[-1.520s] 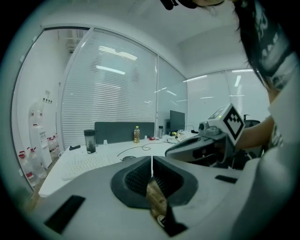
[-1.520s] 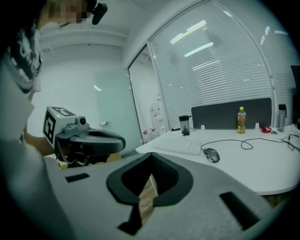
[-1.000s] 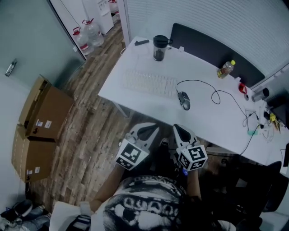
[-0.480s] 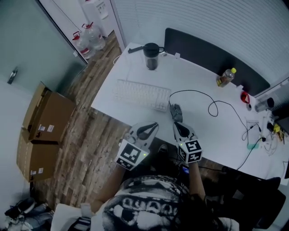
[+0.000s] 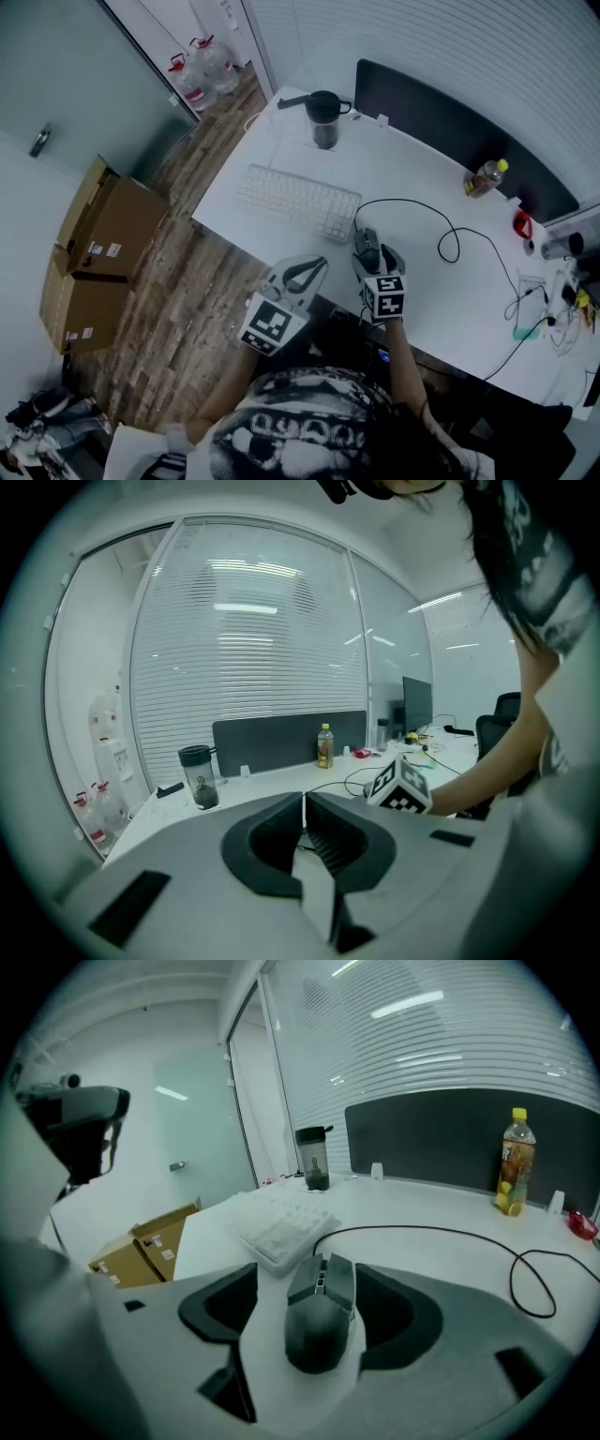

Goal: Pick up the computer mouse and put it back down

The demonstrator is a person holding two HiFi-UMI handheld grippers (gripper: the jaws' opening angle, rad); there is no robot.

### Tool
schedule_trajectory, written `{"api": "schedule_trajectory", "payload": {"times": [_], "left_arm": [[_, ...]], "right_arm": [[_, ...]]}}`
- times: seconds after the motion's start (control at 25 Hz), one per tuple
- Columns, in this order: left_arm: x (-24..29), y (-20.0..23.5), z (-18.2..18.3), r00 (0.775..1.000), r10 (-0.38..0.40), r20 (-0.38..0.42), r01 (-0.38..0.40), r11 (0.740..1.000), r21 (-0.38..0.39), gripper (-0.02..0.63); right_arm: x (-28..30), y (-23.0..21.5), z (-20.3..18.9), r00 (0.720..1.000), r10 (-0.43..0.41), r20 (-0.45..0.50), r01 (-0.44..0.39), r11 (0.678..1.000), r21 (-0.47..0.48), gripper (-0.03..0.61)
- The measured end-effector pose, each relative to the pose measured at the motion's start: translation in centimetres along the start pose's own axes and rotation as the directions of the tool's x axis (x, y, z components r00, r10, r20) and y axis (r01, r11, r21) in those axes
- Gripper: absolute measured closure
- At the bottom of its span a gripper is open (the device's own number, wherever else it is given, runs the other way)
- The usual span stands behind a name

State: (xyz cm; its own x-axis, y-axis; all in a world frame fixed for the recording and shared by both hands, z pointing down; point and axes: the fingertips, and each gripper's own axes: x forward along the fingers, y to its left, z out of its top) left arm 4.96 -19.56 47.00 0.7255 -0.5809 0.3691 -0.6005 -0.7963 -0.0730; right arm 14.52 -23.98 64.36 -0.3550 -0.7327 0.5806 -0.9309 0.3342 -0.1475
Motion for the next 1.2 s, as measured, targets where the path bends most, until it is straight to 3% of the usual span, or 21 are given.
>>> {"api": "schedule_trajectory", "payload": {"times": [0.24,0.52,0.84,1.2], "left_arm": [[-0.4,0.3,-1.5,0.997,0.038,-0.063,-0.039,0.999,-0.014,0.607],[-1.3,1.4,-2.3,0.994,0.052,-0.091,-0.054,0.998,-0.019,0.607],[-0.3,2.7,-1.6,0.995,-0.073,-0.072,0.076,0.997,0.027,0.607],[1.5,4.9,-0.4,0.966,-0.259,-0.026,0.260,0.961,0.099,0.607]], "right_arm": [[3.8,-1.1,-1.3,0.997,-0.023,-0.073,0.024,1.000,0.012,0.239],[5.0,-1.6,-2.5,0.986,-0.102,-0.135,0.102,0.995,-0.012,0.268],[3.6,-1.7,-1.3,0.989,-0.123,-0.087,0.124,0.992,0.004,0.276],[-3.3,-1.0,6.0,0.974,-0.211,0.080,0.202,0.974,0.106,0.278]]}}
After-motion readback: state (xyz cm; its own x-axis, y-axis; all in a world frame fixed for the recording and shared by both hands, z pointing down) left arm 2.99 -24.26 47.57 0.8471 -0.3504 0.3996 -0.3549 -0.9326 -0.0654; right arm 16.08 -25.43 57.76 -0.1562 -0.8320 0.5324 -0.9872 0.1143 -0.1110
